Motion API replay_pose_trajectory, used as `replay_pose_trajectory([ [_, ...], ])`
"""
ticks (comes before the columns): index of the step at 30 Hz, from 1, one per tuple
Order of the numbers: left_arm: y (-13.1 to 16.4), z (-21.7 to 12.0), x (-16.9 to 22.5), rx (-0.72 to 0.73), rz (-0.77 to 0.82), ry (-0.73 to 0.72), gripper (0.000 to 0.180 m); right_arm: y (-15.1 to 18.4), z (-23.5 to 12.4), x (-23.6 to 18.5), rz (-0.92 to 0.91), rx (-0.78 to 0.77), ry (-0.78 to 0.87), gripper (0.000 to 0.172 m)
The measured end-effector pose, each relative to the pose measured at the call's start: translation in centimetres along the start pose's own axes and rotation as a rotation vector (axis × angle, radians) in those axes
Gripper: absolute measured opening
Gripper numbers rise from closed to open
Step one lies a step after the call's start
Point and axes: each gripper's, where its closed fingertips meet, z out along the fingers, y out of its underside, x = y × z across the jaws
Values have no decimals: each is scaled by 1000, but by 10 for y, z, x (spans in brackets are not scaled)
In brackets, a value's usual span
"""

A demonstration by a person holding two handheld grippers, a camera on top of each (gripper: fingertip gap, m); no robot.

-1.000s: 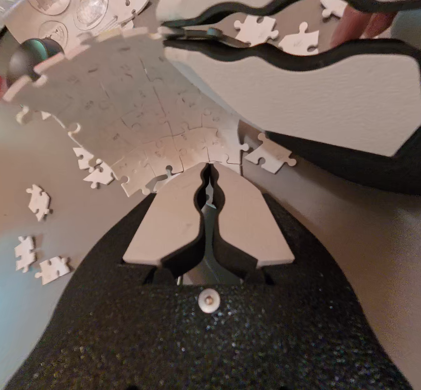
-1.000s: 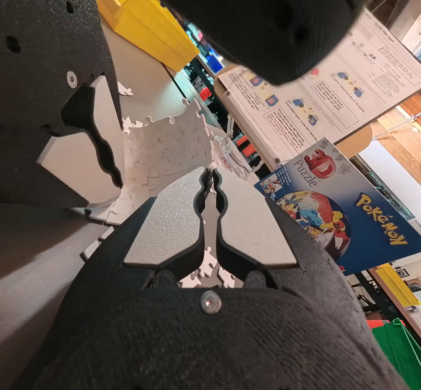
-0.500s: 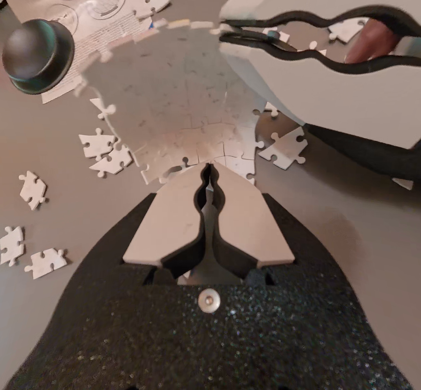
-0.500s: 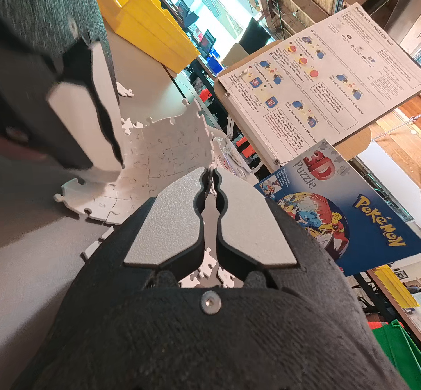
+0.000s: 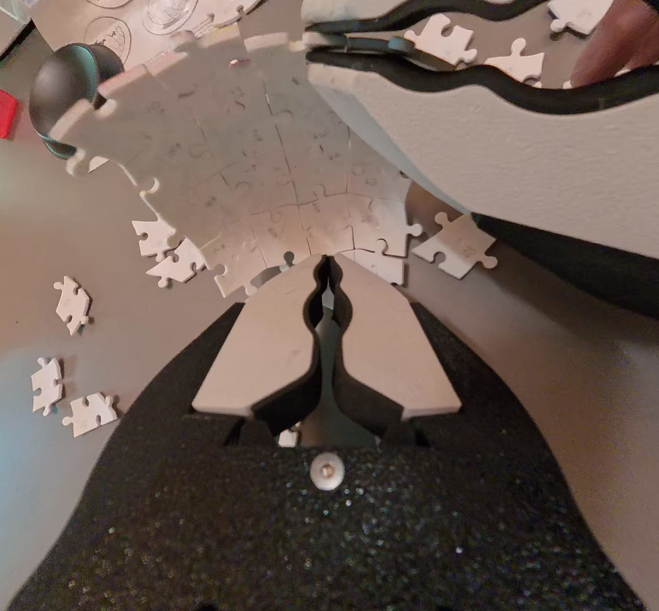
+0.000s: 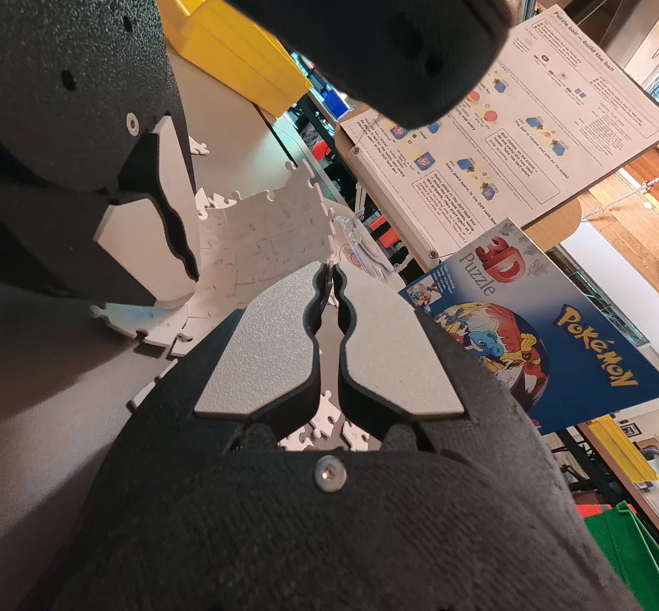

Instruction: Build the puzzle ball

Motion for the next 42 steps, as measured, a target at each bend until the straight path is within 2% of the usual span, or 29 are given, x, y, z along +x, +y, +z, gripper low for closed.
replay_pose_trajectory([
  [6,-8,-5,6,80,-38,49,0,2,-1,1,1,-6,0,3],
  [12,-5,-2,14,57,0,92,0,1,-1,0,6,-3,-3,3],
  [22,-4,-1,15,30,38,56,0,3,-1,0,21,-9,-3,3],
  [25,-4,-2,14,56,-18,100,0,3,-1,1,16,-12,-1,3],
  [28,-10,-12,-6,137,-113,51,0,4,-2,1,14,-16,0,3],
  [32,-4,-16,-17,94,-83,37,0,2,-1,1,10,-10,-1,3],
  [36,-2,-9,-2,63,-25,78,0,2,-1,1,7,-10,-1,3],
  [42,1,-2,2,16,13,64,0,2,-1,0,7,-9,-2,3],
])
